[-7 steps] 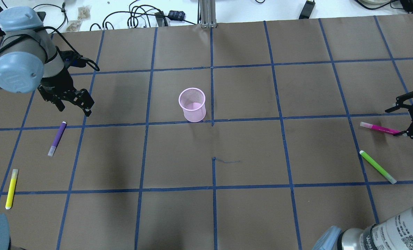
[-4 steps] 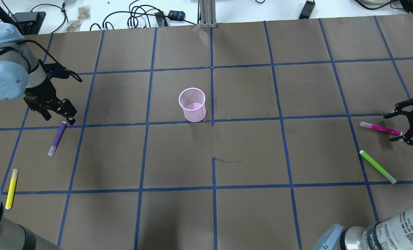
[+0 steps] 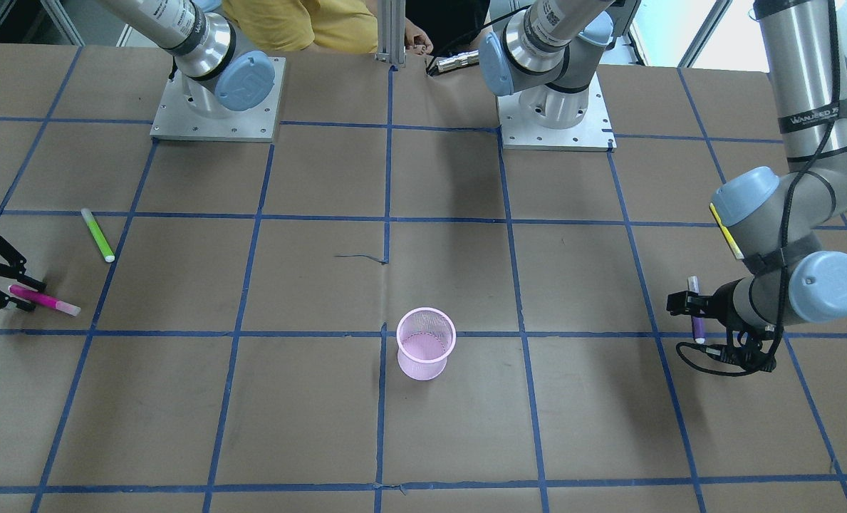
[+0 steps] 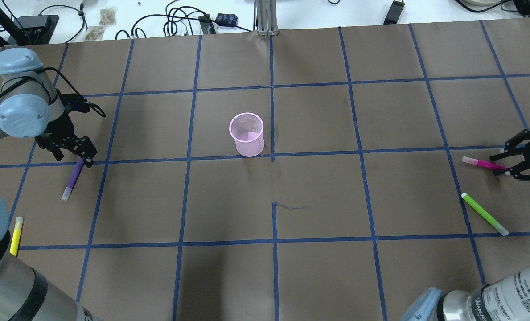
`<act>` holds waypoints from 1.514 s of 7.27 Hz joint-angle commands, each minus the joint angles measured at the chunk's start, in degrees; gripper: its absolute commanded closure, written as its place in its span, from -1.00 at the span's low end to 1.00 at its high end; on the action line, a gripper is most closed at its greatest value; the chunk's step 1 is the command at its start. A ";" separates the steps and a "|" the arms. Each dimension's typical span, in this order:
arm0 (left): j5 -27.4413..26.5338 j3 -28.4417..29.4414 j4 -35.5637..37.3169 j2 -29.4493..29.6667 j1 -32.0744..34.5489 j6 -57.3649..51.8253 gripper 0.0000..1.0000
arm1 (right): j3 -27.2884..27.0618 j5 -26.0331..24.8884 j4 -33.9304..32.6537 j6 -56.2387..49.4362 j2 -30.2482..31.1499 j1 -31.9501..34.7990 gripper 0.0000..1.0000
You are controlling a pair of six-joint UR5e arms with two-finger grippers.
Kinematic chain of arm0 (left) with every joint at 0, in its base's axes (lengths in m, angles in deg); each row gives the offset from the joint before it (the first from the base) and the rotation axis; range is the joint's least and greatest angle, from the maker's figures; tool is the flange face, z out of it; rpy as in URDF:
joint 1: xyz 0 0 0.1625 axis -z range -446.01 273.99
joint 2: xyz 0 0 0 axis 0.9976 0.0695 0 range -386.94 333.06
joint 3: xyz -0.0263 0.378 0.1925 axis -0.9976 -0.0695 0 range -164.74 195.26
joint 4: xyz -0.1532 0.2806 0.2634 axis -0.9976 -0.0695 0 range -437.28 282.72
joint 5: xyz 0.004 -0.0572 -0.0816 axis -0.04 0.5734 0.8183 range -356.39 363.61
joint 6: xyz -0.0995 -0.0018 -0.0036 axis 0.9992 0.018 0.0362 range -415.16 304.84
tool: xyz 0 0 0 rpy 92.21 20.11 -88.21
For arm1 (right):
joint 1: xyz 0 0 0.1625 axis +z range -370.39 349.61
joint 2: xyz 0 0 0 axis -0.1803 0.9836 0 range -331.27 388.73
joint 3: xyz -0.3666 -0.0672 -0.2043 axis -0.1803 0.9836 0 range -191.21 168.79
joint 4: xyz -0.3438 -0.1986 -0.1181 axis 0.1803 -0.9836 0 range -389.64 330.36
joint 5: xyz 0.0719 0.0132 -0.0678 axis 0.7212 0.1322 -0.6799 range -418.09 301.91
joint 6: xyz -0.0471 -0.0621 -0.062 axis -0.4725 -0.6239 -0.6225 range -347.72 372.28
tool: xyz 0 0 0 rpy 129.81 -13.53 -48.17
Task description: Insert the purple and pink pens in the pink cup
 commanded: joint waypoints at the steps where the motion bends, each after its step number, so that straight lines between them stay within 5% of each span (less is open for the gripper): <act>1: -0.50 0.49 0.37 1.23 -0.02 -0.18 -1.00 | 0.00 -0.09 0.25 0.16 0.32 -0.02 0.86; 4: -0.33 0.49 3.00 2.55 -0.02 -0.27 -0.78 | 0.18 1.57 1.47 9.97 6.09 1.47 0.96; 6: -0.24 0.58 4.41 3.08 -0.02 -0.01 -0.72 | 0.00 1.49 2.18 19.11 11.37 8.46 1.00; 9: -0.33 0.58 5.73 3.52 -0.02 0.69 -0.07 | 0.00 -4.99 2.27 39.01 19.98 26.90 1.00; 11: -0.15 0.67 5.73 3.52 -0.02 0.61 0.79 | 1.22 -11.04 -0.26 52.31 21.33 41.57 1.00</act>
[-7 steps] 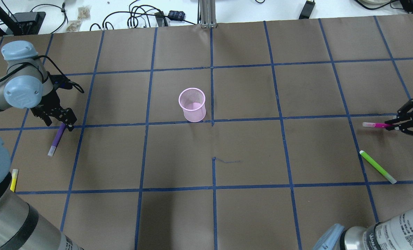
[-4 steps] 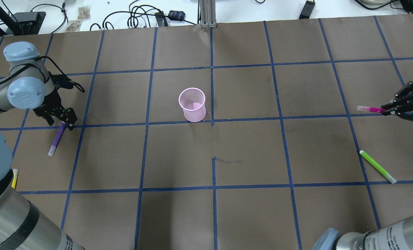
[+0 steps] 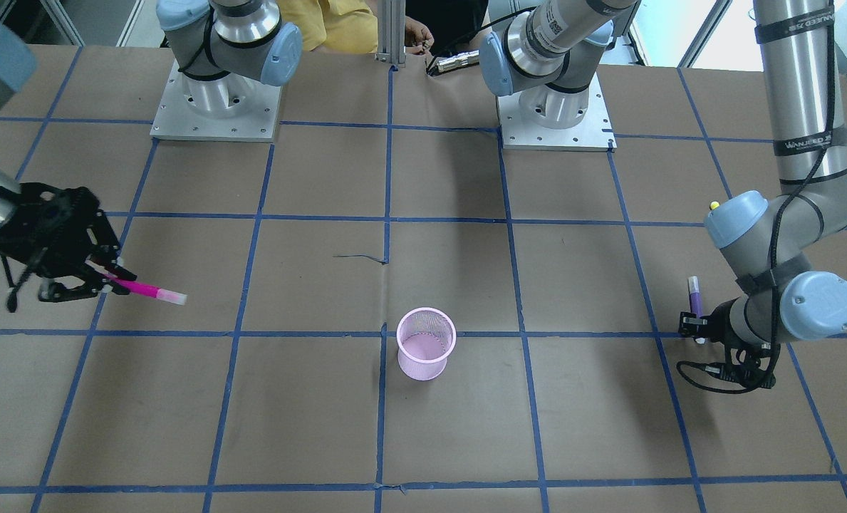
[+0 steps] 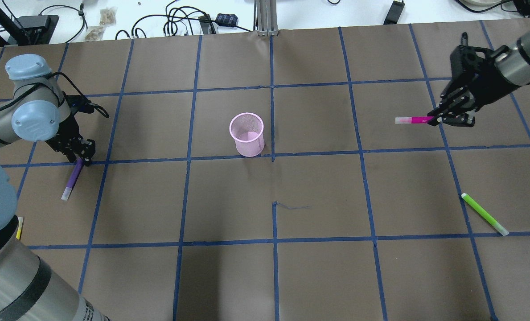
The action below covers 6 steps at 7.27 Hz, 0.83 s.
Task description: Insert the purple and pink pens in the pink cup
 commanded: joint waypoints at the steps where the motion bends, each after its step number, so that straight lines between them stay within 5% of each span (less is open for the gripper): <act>1: 0.24 0.06 0.03 0.01 0.00 0.02 1.00 | 2.79 -6.90 -4.48 14.54 0.39 17.55 1.00; 3: -0.02 0.06 -0.05 -0.51 -0.08 0.11 1.00 | 8.85 -11.38 -4.77 27.92 -3.54 28.83 1.00; 6: 2.94 1.90 -5.99 -5.24 0.62 2.81 1.00 | 19.30 -20.43 -4.16 32.70 -12.40 39.57 0.96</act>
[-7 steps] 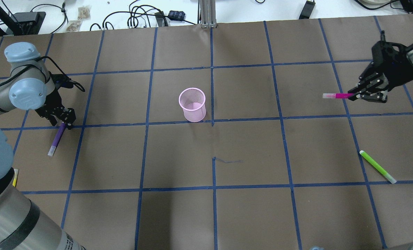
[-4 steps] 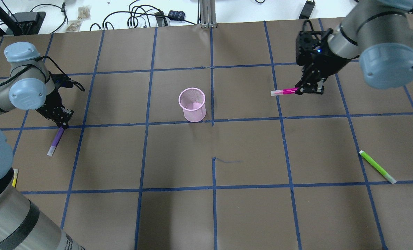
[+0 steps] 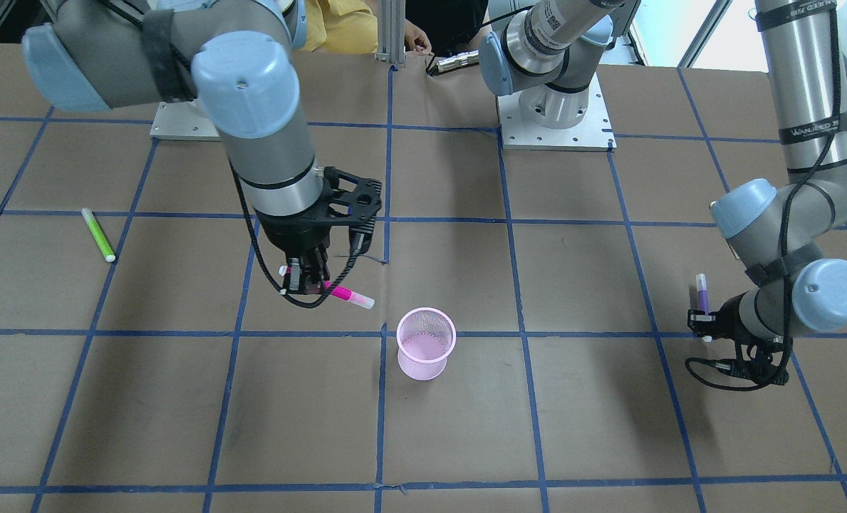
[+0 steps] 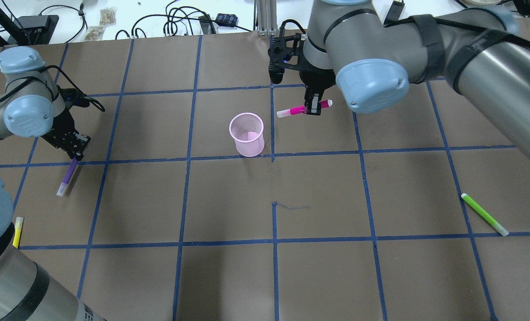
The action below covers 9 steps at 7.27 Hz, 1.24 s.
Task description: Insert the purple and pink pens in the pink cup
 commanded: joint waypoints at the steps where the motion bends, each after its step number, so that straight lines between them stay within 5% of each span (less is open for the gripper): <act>1: 2.35 1.67 -4.15 -3.75 0.30 1.94 1.00 | 6.79 -4.71 0.40 2.29 -8.04 6.80 0.87; 9: 19.30 1.68 -6.53 -14.83 1.00 1.58 1.00 | 9.89 -4.81 -0.21 2.39 -14.31 8.75 0.82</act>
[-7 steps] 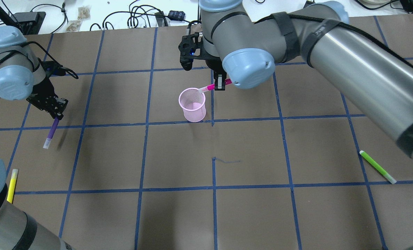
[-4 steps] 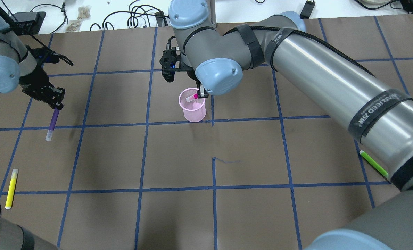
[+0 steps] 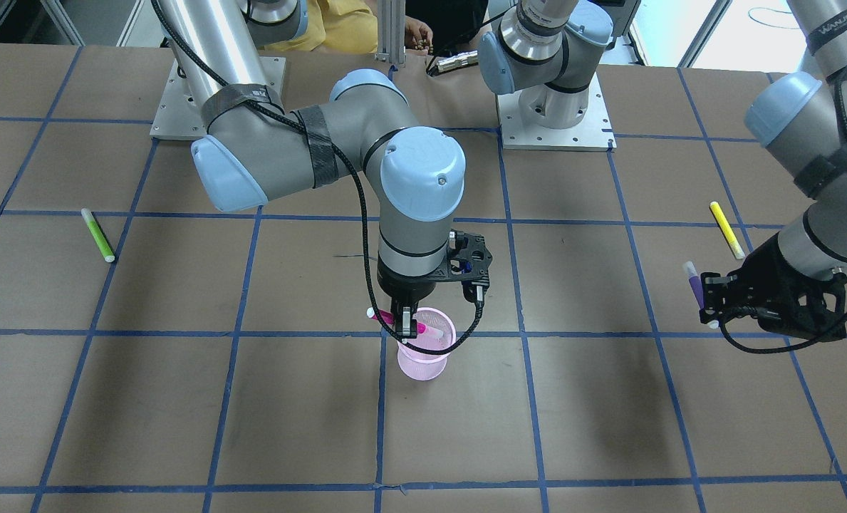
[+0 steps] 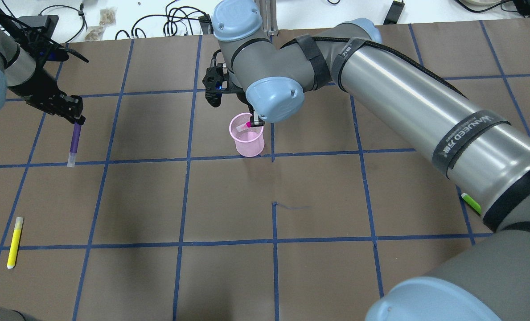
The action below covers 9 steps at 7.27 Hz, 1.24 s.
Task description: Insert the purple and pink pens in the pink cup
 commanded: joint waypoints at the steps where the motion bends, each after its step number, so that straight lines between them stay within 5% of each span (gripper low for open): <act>1: 3.70 -0.25 0.00 -1.87 0.23 0.03 1.00 | 0.20 0.35 -0.99 0.00 -1.10 0.00 0.66; 3: 6.51 -0.07 0.01 -3.01 0.23 0.03 1.00 | 0.20 0.09 -1.52 -0.17 -1.19 0.00 -0.99; 7: 13.26 1.41 1.32 -3.46 2.06 2.91 1.00 | -0.32 0.79 -0.65 0.00 5.55 -4.55 -1.00; 9: 13.90 1.60 12.32 -1.80 10.38 19.89 1.00 | -0.68 3.49 7.57 0.09 13.54 -11.31 -1.00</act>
